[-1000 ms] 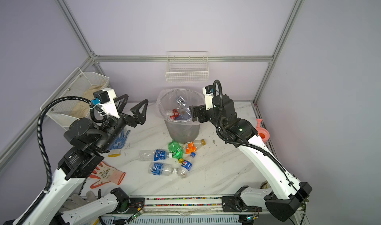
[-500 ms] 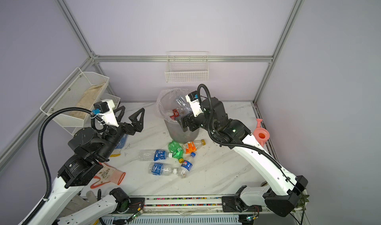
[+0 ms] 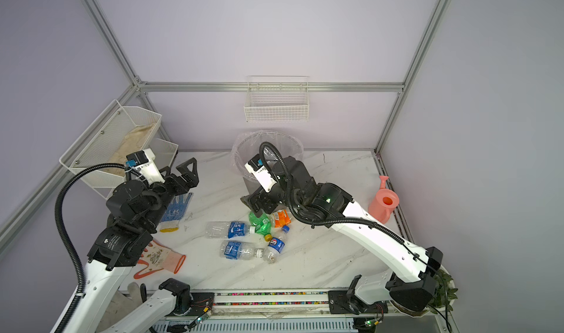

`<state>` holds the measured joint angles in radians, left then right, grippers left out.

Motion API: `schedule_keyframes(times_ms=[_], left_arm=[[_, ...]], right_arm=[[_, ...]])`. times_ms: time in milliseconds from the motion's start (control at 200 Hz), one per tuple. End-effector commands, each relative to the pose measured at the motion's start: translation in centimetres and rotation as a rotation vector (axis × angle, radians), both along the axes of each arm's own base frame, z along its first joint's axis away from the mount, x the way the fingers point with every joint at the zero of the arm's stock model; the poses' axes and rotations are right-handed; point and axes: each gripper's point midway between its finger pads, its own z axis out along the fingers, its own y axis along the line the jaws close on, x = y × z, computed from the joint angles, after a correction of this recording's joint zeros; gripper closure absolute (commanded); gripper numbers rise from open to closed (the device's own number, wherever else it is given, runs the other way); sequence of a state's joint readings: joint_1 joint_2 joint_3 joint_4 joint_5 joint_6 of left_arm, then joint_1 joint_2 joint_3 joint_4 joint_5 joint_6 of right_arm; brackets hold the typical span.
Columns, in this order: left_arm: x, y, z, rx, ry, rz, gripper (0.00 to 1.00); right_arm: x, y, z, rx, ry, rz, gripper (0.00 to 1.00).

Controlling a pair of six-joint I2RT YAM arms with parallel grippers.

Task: Throw the plastic bottles in the bin
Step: 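Lower the right gripper onto the blue-label Pocari Sweat bottle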

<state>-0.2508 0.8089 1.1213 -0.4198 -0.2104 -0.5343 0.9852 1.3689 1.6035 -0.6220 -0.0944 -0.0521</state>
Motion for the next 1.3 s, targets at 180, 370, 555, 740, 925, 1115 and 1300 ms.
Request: schedule_keyframes(times_ms=[180, 370, 555, 740, 925, 1115, 1300], left_arm=[[1.4, 1.1, -5.0, -0.26, 0.092, -0.045, 0.0], [1.6, 2.1, -6.7, -0.357, 0.101, -0.041, 0.0], [1.7, 2.6, -8.0, -0.397, 0.118, -0.037, 0.0], [1.5, 2.9, -8.3, -0.396, 0.125, -0.031, 0.0], [1.1, 3.0, -8.5, -0.383, 0.131, -0.024, 0.0], [0.9, 3.0, -8.7, -0.387, 0.135, -0.025, 0.0], [0.8, 2.9, -8.9, -0.392, 0.135, -0.029, 0.0]], right_arm=[[-1.8, 2.2, -5.1, -0.101, 0.057, 0.087, 0.09], [-3.6, 4.1, -9.1, -0.187, 0.098, 0.136, 0.1], [-5.0, 5.5, -12.6, -0.257, 0.122, 0.162, 0.14], [-5.6, 6.5, -16.7, -0.353, 0.133, 0.161, 0.16], [-6.5, 7.6, -19.9, -0.419, 0.149, 0.18, 0.19], [-6.8, 8.2, -22.6, -0.488, 0.152, 0.174, 0.22], [-6.8, 8.4, -25.1, -0.55, 0.146, 0.169, 0.23]])
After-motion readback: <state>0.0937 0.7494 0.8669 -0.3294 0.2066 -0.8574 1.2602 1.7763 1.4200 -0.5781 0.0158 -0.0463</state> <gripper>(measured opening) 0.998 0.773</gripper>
